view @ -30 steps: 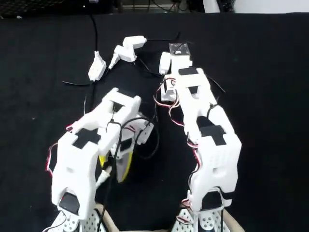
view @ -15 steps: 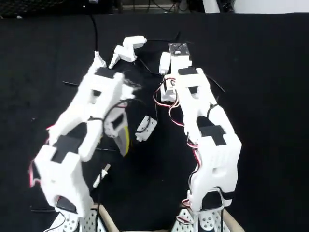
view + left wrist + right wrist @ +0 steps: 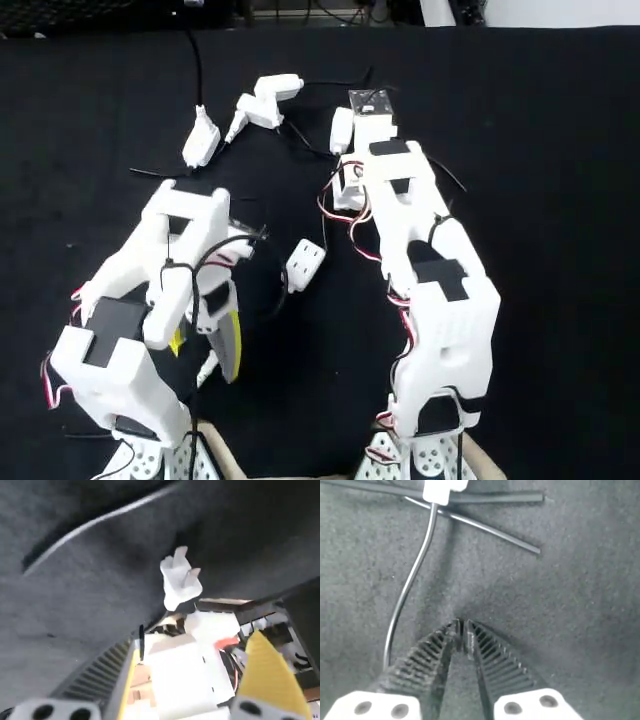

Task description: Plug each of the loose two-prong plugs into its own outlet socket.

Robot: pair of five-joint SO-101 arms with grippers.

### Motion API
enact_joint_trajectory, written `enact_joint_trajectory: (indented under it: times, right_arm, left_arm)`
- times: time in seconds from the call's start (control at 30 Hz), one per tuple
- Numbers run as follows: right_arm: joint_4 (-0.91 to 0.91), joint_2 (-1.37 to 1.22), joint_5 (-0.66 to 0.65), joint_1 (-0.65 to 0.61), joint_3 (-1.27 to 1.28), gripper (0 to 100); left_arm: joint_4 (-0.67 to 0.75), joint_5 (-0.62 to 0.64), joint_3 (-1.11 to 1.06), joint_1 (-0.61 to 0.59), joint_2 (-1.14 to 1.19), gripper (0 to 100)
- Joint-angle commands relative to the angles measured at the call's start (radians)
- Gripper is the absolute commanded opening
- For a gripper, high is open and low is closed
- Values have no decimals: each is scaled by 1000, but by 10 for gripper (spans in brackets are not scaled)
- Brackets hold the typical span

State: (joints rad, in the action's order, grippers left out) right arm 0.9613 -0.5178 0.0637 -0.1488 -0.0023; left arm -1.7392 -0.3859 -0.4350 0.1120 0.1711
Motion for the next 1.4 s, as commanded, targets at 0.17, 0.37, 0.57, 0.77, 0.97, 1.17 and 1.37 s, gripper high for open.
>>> enact_joint_trajectory:
  times: [0.17,0.37,0.57,0.77,0.97,1.17,1.37]
  right_arm:
    - [-11,4,-8,-20,-56,12]
    - [-9,4,-8,-20,-56,12]
    - [-9,4,-8,-20,-56,12]
    - [-9,4,-8,-20,-56,12]
    - [-9,4,-8,-20,-56,12]
    - [-9,4,-8,-20,-56,12]
    - [-9,4,-8,-20,-56,12]
  left_arm:
    - [233,-9,-151,19,-12,163]
    - [292,-9,-151,18,72,142]
    - [331,-9,-151,19,132,141]
    - [330,-9,-147,19,115,73]
    - [377,-9,-159,10,31,23]
    - [371,-6,-183,21,-77,27]
    - [241,-23,-120,18,-250,27]
